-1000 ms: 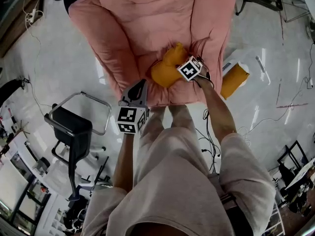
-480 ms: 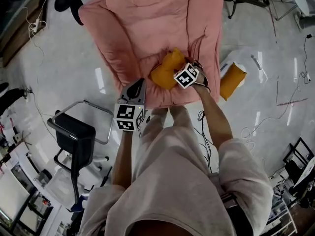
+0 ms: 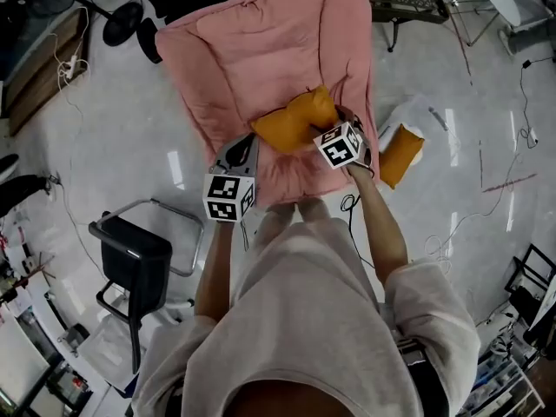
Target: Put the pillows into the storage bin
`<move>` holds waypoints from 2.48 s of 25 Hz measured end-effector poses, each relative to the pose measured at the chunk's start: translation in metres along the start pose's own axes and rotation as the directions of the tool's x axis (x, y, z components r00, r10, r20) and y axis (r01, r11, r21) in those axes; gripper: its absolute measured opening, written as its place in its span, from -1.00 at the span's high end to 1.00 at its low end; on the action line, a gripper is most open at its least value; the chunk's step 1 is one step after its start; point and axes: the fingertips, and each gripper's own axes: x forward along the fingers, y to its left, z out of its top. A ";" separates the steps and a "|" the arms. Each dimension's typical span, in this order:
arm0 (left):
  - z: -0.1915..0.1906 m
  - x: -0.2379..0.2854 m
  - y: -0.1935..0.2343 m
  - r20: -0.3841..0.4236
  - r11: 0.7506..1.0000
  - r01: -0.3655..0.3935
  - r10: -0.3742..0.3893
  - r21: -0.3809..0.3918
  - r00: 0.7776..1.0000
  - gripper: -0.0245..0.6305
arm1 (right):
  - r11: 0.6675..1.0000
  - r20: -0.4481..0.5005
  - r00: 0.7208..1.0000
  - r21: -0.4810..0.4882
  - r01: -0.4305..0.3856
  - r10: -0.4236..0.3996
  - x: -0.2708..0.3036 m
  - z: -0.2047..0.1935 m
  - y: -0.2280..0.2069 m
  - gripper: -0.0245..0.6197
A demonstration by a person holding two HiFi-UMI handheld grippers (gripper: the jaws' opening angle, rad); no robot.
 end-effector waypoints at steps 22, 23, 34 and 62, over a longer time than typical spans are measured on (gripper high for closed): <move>0.058 0.002 -0.056 0.066 0.964 0.214 -0.226 0.156 0.972 0.88 | 0.719 0.323 0.877 0.694 0.036 -0.355 -0.185 -0.013 -0.071 -0.08; 0.059 0.005 -0.061 0.065 0.960 0.229 -0.242 0.160 0.968 0.88 | 0.710 0.315 0.872 0.702 0.050 -0.374 -0.190 -0.018 -0.073 -0.07; 0.057 0.054 -0.178 -0.019 0.874 0.418 -0.426 0.247 0.904 0.88 | 0.514 0.198 0.799 0.843 0.157 -0.568 -0.274 -0.147 -0.109 -0.07; -0.025 0.236 -0.477 -0.370 0.712 0.652 -0.550 0.263 0.749 0.88 | 0.077 -0.201 0.854 0.960 0.269 -0.480 -0.273 -0.555 -0.202 -0.09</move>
